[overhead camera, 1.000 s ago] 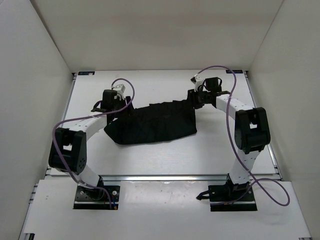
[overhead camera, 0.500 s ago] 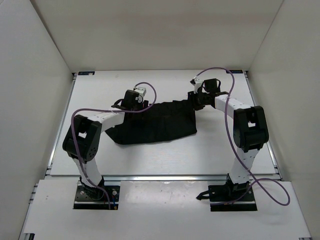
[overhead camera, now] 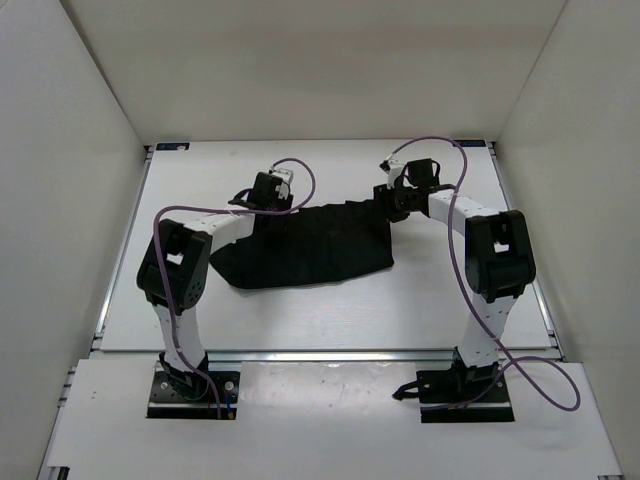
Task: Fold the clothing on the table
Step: Flatten the skirt out
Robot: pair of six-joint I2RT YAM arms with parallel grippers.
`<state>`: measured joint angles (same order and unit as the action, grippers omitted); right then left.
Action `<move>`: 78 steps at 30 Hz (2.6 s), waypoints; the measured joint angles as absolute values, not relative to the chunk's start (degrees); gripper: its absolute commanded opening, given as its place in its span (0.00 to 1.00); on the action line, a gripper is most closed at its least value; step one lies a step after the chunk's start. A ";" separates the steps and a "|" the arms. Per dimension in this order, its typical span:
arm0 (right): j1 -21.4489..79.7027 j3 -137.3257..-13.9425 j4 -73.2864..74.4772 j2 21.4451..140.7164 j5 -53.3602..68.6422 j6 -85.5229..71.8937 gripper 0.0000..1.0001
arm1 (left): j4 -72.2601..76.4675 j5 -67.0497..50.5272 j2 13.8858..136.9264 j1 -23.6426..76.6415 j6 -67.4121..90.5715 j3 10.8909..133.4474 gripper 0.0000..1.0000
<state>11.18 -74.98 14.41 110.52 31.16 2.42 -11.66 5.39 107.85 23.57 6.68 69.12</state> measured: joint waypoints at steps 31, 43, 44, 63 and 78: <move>14.46 -79.72 16.08 115.09 32.69 2.72 0.00 | -23.94 4.99 114.41 24.25 6.76 78.26 0.00; 8.43 -73.25 13.89 91.94 35.68 1.34 0.00 | -22.63 -8.71 90.72 15.22 8.75 73.80 0.00; 6.94 -71.26 12.47 87.26 36.71 0.91 0.00 | -21.19 -11.31 85.95 12.99 10.04 73.06 0.00; 0.67 -65.65 8.12 63.66 44.31 -6.13 0.00 | -14.70 -22.61 63.24 10.98 21.89 72.95 0.00; -1.19 -65.91 2.33 62.13 48.56 -11.16 0.00 | -14.31 -23.40 62.61 9.19 23.05 73.19 0.00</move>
<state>-1.19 -65.91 2.33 62.13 48.56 -11.16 -14.31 -23.40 62.61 9.19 23.05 73.19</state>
